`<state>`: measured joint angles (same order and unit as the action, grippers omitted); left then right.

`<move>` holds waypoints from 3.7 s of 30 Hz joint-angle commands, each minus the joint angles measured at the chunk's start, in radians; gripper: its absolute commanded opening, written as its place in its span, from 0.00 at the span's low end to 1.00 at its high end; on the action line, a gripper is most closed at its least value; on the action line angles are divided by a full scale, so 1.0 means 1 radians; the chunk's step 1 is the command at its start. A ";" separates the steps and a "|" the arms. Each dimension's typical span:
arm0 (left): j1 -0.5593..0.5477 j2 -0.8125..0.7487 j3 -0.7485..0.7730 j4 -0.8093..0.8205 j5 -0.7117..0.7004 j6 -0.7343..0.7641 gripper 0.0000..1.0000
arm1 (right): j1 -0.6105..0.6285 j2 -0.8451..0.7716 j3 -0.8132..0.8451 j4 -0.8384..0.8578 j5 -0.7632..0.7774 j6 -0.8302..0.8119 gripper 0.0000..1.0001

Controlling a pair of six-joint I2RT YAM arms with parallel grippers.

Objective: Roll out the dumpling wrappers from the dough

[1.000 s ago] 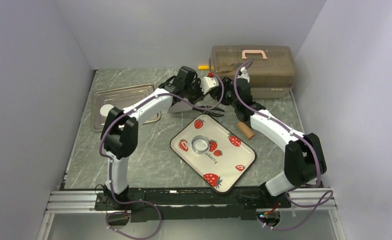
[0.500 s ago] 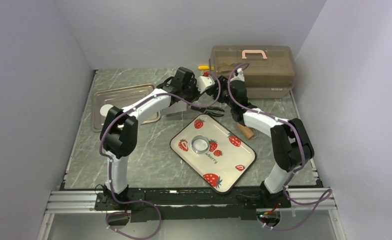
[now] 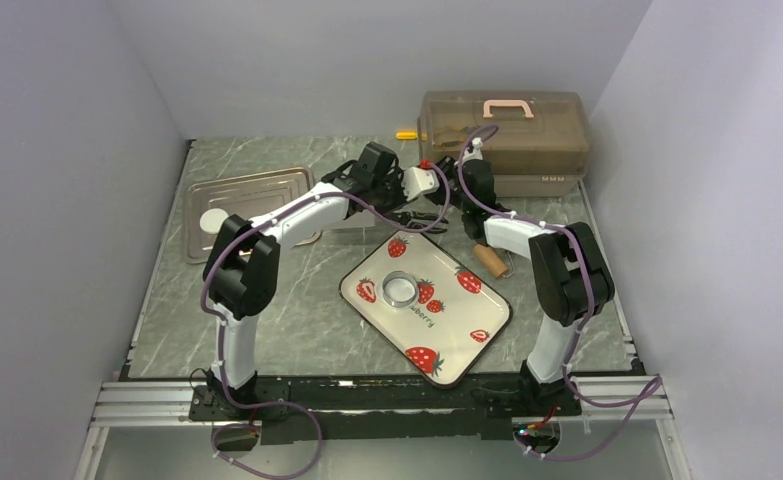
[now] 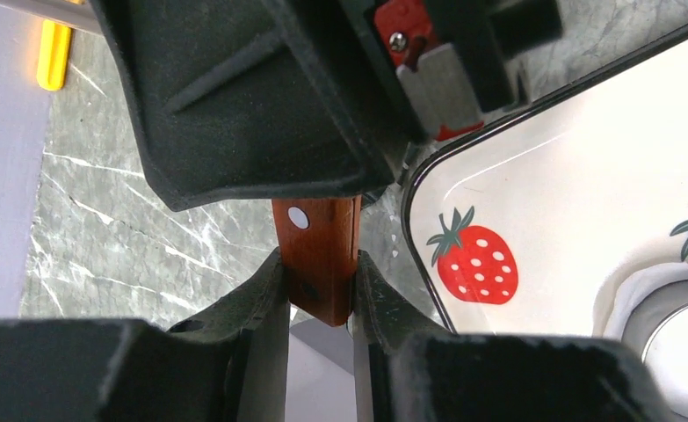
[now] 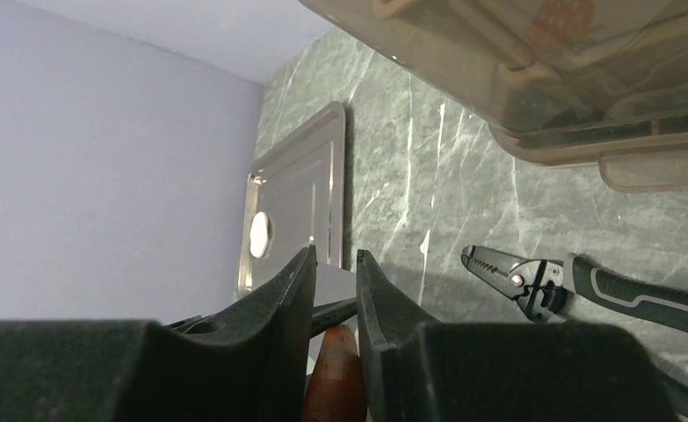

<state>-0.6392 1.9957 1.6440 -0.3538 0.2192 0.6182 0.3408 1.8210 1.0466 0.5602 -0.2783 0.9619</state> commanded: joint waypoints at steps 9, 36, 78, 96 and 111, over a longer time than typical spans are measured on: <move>0.029 -0.034 0.127 -0.107 0.148 -0.019 0.79 | -0.003 -0.092 0.038 -0.173 -0.020 -0.113 0.00; 0.041 -0.090 0.014 -0.033 0.154 -0.110 0.00 | 0.027 -0.183 0.055 -0.184 -0.081 -0.147 0.43; 0.134 -0.269 0.229 -0.474 0.314 -0.254 0.79 | -0.029 -0.433 0.334 -0.826 0.043 -0.573 0.00; -0.078 -0.247 -0.298 -0.188 0.080 -0.444 0.72 | -0.026 -0.748 0.097 -1.213 0.302 -0.578 0.00; -0.129 -0.169 -0.348 -0.049 -0.047 -0.421 0.56 | 0.045 -0.887 -0.066 -1.064 0.492 -0.397 0.00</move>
<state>-0.7582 1.8126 1.2987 -0.4740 0.2161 0.1974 0.3672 0.9646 1.0004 -0.6453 0.1829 0.4850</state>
